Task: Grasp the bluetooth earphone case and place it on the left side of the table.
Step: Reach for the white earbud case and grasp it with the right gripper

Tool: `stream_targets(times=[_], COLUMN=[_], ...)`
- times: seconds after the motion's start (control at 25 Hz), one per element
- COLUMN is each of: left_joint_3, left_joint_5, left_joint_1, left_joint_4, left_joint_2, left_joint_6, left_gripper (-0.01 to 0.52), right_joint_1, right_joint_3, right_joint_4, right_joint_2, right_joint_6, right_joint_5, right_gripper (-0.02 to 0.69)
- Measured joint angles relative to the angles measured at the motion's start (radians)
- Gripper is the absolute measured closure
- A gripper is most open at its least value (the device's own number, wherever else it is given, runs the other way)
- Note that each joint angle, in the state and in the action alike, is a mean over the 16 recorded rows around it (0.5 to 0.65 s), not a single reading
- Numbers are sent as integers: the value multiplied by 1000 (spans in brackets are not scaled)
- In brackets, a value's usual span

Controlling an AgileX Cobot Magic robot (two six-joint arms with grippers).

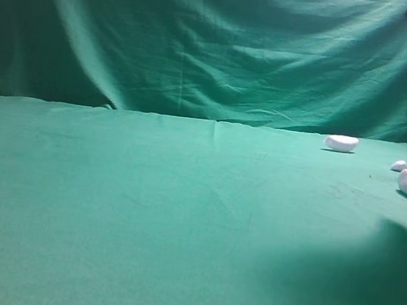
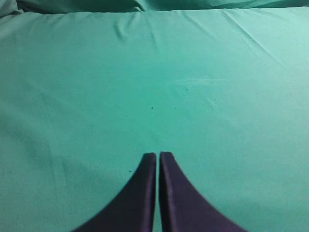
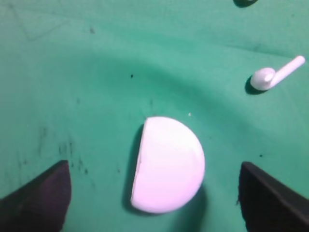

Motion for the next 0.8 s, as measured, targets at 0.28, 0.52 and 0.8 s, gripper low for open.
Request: stream_targets(times=[0.28,0.52,0.8], left_joint_3=[0,0,0], left_joint_5=[0,0,0], left_joint_1=[0,0,0], left_joint_4=[0,0,0], left_joint_2=[0,0,0], left_joint_6=[0,0,0], left_gripper=[514,514,514], right_joint_1=[0,3,67], right_joint_3=[-33,-72,-243], right_joint_4=[-31,-37,-10], right_joint_2=[89,116,132], right_joint_6=[37,41,27], right_joint_5=[-2,41,160], right_gripper=[165,257,338])
